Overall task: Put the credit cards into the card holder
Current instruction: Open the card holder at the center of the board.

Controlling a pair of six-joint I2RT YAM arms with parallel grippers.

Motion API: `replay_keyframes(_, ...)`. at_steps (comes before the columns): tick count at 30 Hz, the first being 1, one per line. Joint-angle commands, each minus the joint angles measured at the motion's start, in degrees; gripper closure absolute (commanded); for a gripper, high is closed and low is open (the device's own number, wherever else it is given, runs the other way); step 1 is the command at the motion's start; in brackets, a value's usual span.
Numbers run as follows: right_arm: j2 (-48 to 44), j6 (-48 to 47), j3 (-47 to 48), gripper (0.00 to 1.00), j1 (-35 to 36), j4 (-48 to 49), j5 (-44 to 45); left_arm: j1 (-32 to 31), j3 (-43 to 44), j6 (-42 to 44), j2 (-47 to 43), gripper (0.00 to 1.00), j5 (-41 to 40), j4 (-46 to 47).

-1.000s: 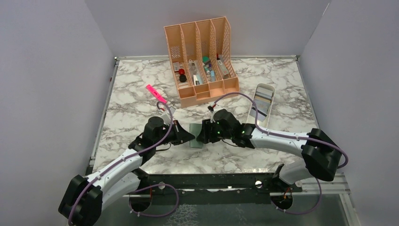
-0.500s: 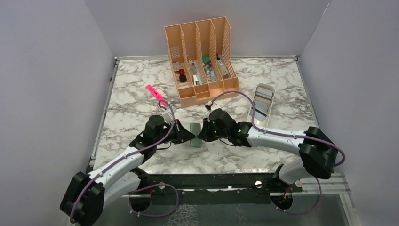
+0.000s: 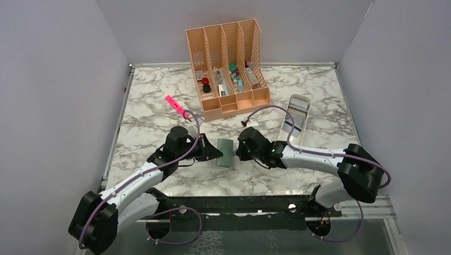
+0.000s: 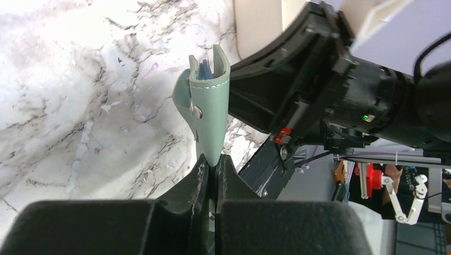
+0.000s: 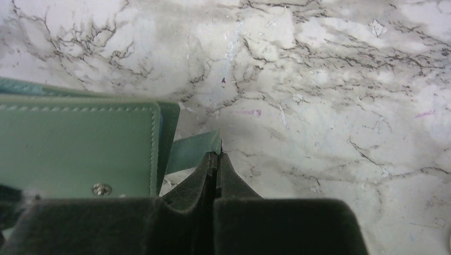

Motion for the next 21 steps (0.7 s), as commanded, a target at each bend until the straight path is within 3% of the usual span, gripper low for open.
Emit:
replay_keyframes(1,-5.1,-0.3,-3.1,0.99,-0.3,4.8,-1.9,-0.2,0.5,0.5,2.1,0.86,-1.8,-1.5)
replay_keyframes(6,-6.8,0.0,-8.4,0.99,-0.3,13.4,-8.0,-0.2,0.7,1.3,5.1,0.55,-4.4,-4.1)
replay_keyframes(14,-6.9,2.6,-7.1,0.99,-0.3,14.6,-14.1,-0.2,7.1,5.7,7.1,0.24,-9.9,-12.7)
replay_keyframes(21,-10.3,4.2,-4.0,0.99,-0.3,13.4,-15.7,-0.2,8.0,6.1,7.0,0.19,-9.9,-14.4)
